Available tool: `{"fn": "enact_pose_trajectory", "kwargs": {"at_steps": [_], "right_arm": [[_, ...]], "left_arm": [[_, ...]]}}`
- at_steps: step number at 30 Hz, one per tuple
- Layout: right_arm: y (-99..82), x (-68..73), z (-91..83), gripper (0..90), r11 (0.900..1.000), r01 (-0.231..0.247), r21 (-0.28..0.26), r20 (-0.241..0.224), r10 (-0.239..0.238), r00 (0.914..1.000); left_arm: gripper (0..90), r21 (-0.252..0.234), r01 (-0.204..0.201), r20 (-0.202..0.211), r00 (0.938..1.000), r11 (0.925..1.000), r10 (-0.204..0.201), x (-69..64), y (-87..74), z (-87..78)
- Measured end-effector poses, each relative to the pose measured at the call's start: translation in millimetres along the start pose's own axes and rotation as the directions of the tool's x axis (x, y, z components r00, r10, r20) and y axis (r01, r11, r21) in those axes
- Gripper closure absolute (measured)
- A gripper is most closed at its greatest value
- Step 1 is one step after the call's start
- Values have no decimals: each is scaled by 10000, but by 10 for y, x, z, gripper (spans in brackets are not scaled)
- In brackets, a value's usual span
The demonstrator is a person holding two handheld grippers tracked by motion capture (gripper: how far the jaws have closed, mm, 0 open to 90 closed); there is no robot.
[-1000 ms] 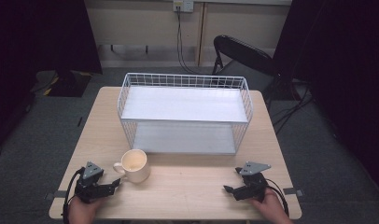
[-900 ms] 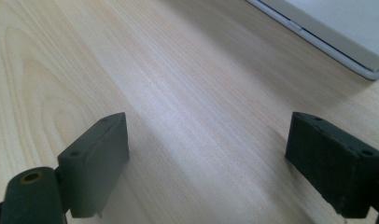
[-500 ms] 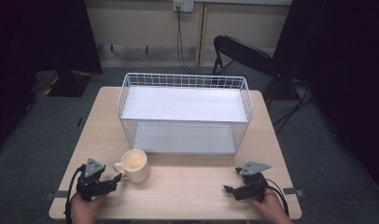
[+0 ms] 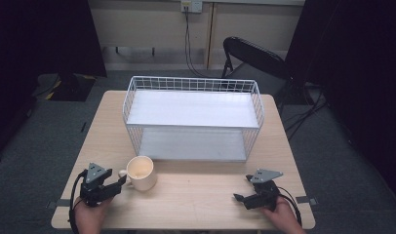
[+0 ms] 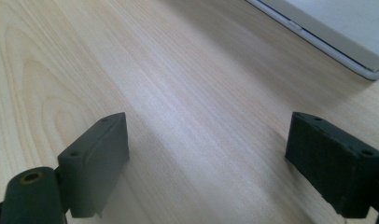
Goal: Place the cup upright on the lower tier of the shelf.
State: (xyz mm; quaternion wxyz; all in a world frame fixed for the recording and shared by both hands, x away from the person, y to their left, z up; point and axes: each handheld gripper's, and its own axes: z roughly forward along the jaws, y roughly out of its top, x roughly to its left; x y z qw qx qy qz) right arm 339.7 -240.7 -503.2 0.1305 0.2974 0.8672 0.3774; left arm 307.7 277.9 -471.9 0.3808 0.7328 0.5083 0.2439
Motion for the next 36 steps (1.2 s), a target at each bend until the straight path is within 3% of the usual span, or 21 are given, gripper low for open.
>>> {"fn": "enact_pose_trajectory", "kwargs": {"at_steps": [5, 17, 36], "right_arm": [[0, 0, 0, 126, 10000, -1, -3, 4, 1, 10000], [0, 1, 0, 126, 10000, -1, -2, 8, 1, 10000], [-1, 1, -1, 127, 10000, -5, -2, 12, 5, 10000]], "left_arm": [[430, -179, 181, -3, 9998, 9997, -181, 3, 18, 0], [496, -30, 66, 3, 10000, 10000, -66, -19, 44, 34], [642, -180, 15, 151, 9999, 9998, -12, -42, 78, 40]]}}
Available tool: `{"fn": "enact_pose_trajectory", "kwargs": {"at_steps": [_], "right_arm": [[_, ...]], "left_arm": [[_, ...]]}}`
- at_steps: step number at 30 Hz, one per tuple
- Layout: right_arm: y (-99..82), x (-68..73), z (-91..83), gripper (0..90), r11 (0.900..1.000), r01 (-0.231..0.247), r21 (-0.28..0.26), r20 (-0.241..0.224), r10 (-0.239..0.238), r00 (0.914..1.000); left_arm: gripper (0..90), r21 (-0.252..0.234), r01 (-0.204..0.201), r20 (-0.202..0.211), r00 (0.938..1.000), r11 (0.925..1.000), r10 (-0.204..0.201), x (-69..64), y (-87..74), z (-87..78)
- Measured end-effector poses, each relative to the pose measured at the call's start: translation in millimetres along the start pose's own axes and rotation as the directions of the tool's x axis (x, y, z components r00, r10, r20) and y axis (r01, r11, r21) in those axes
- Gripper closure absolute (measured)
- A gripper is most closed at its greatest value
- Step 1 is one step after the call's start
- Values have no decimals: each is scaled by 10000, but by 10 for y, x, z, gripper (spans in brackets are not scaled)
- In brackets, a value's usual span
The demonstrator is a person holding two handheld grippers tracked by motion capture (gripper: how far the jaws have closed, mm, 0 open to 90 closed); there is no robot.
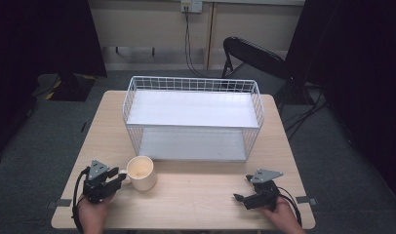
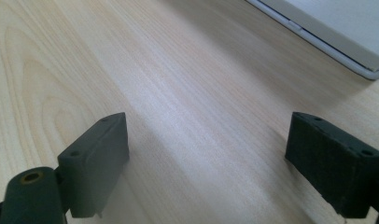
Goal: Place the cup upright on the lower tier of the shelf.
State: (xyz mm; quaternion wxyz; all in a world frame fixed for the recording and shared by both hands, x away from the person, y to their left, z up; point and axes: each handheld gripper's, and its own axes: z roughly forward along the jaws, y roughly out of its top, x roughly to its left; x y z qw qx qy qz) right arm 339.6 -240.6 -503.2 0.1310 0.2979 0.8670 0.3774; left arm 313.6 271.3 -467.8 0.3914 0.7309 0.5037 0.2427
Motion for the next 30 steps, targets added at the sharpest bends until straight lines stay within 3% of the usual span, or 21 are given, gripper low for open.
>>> {"fn": "enact_pose_trajectory", "kwargs": {"at_steps": [11, 30], "right_arm": [[0, 0, 0, 126, 10000, 0, -1, 0, 0, 10000], [0, 0, 0, 126, 10000, 0, -1, -2, 0, 10000]], "left_arm": [[667, 64, 142, 103, 9998, 9999, -143, 0, 7, -5], [786, -215, 250, 196, 9995, 9995, -246, -2, 15, -6]]}}
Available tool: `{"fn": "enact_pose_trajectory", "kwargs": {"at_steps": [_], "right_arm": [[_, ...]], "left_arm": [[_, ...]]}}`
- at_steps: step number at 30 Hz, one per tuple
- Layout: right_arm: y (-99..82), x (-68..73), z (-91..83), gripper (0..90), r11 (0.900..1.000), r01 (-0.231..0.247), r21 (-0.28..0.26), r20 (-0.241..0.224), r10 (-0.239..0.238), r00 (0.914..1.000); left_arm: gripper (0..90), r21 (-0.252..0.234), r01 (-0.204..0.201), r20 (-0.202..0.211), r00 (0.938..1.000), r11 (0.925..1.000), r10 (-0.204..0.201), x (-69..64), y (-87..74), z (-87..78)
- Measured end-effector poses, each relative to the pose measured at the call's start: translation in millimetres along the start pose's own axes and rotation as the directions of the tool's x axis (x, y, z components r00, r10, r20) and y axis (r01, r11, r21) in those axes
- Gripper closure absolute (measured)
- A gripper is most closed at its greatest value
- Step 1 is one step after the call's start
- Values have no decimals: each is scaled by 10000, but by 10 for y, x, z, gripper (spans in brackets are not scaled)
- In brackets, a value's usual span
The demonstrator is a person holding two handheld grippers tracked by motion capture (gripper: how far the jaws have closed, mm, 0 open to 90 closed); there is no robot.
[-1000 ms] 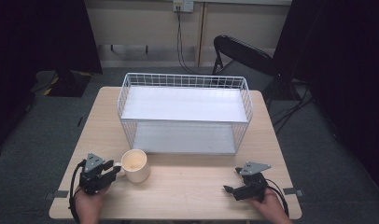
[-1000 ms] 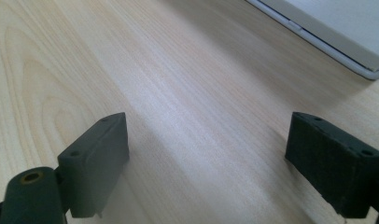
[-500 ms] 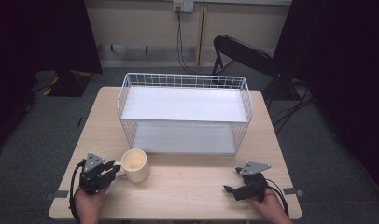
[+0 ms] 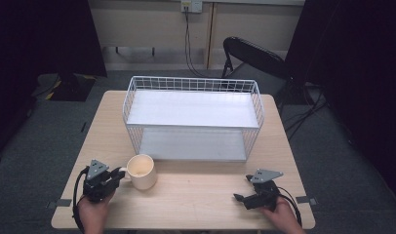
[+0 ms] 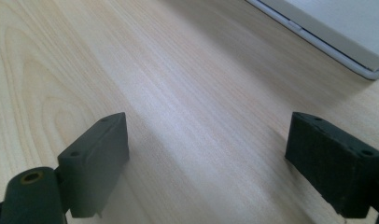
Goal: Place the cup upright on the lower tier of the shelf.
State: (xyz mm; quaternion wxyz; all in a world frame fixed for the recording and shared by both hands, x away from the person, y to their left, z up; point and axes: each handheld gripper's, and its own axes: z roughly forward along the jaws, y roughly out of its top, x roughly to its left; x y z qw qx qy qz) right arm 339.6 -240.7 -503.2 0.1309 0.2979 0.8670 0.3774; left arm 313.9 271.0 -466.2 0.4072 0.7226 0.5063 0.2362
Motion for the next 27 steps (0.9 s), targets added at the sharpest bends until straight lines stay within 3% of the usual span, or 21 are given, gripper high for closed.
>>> {"fn": "enact_pose_trajectory", "kwargs": {"at_steps": [13, 16, 22, 27], "right_arm": [[0, 1, 0, 126, 10000, -2, 1, 5, 2, 10000], [-1, 2, -1, 126, 10000, -11, 3, 10, 11, 10000], [-1, 2, -1, 126, 10000, -15, 2, 15, 15, 10000], [-1, 3, -1, 127, 10000, -21, 3, 22, 21, 10000]], "left_arm": [[823, -236, -183, -220, 9996, 9996, 178, -19, 8, -13], [821, -271, -72, -208, 9998, 9996, 67, -12, -6, -13], [814, -156, 237, -102, 9997, 9996, -239, -2, -38, -21], [791, 103, 122, -208, 9997, 9999, -120, -13, -55, -18]]}}
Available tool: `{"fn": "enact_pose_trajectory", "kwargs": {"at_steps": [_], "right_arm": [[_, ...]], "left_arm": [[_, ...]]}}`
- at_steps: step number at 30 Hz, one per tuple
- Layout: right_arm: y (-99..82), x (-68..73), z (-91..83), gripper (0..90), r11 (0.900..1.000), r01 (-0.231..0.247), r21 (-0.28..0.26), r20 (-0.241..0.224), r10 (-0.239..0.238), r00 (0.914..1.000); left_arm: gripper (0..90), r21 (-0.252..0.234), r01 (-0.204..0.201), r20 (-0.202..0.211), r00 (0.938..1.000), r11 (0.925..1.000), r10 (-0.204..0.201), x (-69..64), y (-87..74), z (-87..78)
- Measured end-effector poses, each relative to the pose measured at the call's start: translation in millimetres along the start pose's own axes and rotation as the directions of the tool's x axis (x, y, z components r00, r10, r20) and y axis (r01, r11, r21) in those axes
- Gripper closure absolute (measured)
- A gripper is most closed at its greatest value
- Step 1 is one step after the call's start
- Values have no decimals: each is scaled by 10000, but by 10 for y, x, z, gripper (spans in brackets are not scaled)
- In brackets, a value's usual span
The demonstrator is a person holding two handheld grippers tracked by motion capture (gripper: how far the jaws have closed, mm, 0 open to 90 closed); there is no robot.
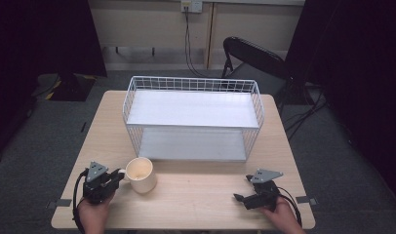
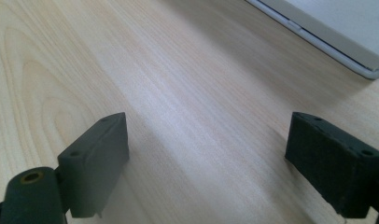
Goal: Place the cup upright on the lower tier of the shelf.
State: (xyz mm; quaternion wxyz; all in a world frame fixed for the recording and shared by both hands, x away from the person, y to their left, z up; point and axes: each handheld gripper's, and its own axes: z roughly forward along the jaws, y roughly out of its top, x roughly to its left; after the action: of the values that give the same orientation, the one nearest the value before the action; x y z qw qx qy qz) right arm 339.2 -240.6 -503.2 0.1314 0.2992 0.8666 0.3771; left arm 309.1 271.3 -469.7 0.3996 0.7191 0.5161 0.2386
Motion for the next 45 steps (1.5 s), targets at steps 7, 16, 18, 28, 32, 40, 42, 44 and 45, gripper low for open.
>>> {"fn": "enact_pose_trajectory", "kwargs": {"at_steps": [7, 16, 18, 28, 32, 40, 42, 44, 45], "right_arm": [[0, 1, -1, 126, 10000, -14, 4, 9, 14, 10000], [0, 2, -1, 126, 10000, -15, 4, 7, 15, 10000], [0, 1, -1, 127, 10000, -13, 3, 8, 13, 10000], [0, 1, -1, 126, 10000, -14, 2, 7, 14, 10000], [0, 1, -1, 126, 10000, -15, 3, 7, 15, 10000], [0, 1, -1, 126, 10000, -14, 3, 10, 14, 10000], [0, 1, -1, 127, 10000, -14, 3, 8, 14, 10000], [0, 2, -1, 126, 10000, -16, 4, 7, 16, 10000], [0, 1, -1, 126, 10000, -8, 0, 10, 8, 10000]], "left_arm": [[811, -17, 74, -163, 9998, 10000, -74, -1, 3, 11], [842, -476, -178, -555, 9983, 9987, 152, -16, 27, -13], [844, -528, -197, -514, 9985, 9984, 170, -27, 32, -12], [848, -816, -99, -258, 9996, 9966, 78, -49, 94, -63], [848, -895, -177, -324, 9994, 9958, 149, -69, 122, -80], [848, -827, -266, -147, 9996, 9962, 254, -127, 181, -71], [847, -781, -362, -167, 9992, 9963, 350, -140, 195, -69], [847, -739, -467, -159, 9988, 9962, 456, -146, 203, -70], [847, -730, -499, -154, 9987, 9961, 489, -153, 209, -68]]}}
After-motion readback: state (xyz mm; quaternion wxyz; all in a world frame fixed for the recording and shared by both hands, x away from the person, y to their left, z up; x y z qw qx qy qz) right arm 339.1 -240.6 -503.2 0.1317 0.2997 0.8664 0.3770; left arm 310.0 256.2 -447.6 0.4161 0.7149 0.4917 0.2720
